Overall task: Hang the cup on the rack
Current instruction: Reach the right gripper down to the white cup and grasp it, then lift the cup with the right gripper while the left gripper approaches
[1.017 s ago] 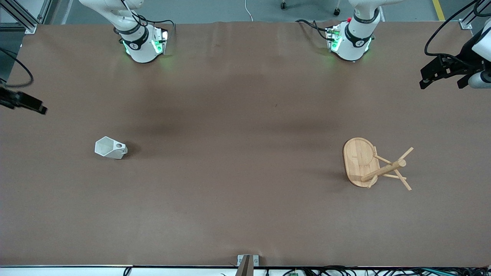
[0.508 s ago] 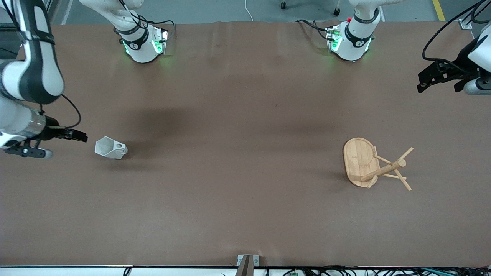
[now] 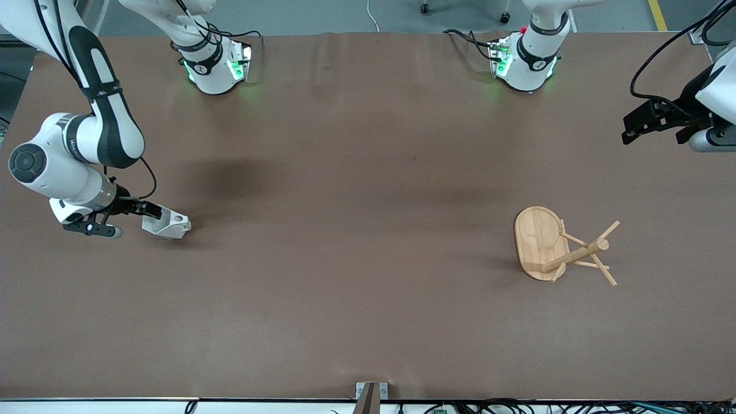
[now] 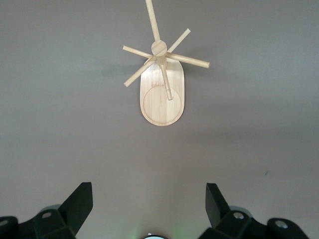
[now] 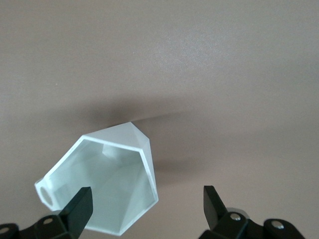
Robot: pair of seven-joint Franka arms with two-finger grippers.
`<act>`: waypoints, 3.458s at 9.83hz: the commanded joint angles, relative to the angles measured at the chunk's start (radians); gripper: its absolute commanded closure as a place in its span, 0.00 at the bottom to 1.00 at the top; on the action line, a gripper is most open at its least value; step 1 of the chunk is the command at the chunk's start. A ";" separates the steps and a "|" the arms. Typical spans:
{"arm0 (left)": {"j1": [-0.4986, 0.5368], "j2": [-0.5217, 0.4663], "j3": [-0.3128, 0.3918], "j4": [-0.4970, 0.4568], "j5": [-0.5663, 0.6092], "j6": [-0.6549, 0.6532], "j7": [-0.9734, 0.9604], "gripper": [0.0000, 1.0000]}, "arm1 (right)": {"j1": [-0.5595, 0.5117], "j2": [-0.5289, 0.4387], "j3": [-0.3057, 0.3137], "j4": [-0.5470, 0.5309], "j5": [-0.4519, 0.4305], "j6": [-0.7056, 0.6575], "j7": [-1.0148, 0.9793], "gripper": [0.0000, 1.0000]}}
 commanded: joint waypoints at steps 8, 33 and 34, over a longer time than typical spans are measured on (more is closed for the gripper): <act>-0.017 0.026 -0.019 0.029 -0.011 -0.009 0.012 0.00 | -0.010 0.100 0.011 0.024 -0.006 0.097 -0.012 0.48; -0.675 0.287 -0.022 0.267 -0.159 0.235 0.262 0.00 | 0.056 -0.109 0.269 0.178 1.316 -0.763 -0.301 1.00; -0.679 0.312 -0.027 0.278 -0.159 0.263 0.303 0.00 | 0.057 -0.119 0.297 0.150 1.348 -0.758 -0.340 1.00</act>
